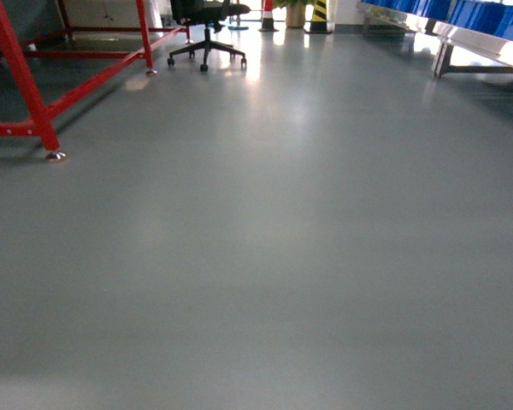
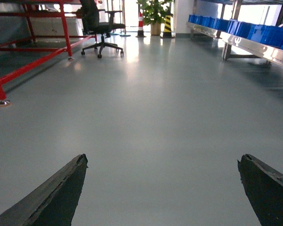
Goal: Pick capacitor and pack into box
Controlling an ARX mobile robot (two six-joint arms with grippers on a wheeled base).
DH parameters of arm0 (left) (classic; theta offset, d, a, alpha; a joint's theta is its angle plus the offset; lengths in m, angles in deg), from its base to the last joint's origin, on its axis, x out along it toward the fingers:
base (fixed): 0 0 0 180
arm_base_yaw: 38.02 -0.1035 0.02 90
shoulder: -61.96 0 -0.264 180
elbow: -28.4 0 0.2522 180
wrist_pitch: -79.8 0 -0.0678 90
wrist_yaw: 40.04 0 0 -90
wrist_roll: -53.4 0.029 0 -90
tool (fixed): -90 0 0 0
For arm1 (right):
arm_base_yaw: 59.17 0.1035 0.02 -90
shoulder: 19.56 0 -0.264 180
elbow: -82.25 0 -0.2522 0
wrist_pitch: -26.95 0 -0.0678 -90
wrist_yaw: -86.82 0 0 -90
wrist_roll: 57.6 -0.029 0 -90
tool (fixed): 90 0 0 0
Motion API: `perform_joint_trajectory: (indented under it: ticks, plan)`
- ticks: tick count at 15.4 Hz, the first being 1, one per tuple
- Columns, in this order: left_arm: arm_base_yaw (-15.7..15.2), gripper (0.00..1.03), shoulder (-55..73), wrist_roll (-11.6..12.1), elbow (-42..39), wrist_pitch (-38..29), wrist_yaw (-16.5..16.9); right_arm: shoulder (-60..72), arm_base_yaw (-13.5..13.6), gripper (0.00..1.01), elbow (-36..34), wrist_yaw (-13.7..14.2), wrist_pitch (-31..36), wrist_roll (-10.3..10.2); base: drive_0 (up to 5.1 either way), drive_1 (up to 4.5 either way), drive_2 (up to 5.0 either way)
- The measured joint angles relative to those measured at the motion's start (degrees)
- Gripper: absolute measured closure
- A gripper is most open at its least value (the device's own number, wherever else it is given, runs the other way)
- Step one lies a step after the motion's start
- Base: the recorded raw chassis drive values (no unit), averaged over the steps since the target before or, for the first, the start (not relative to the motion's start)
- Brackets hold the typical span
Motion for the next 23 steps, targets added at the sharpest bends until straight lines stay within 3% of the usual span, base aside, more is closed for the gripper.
perform_joint_trajectory:
  ticks: [23]
  plan:
    - [0.0,0.59,0.0,0.0,0.0,0.0,0.2,0.0,0.0,0.03,0.0,0.0,0.0,0.0,-5.1,2.4,2.4]
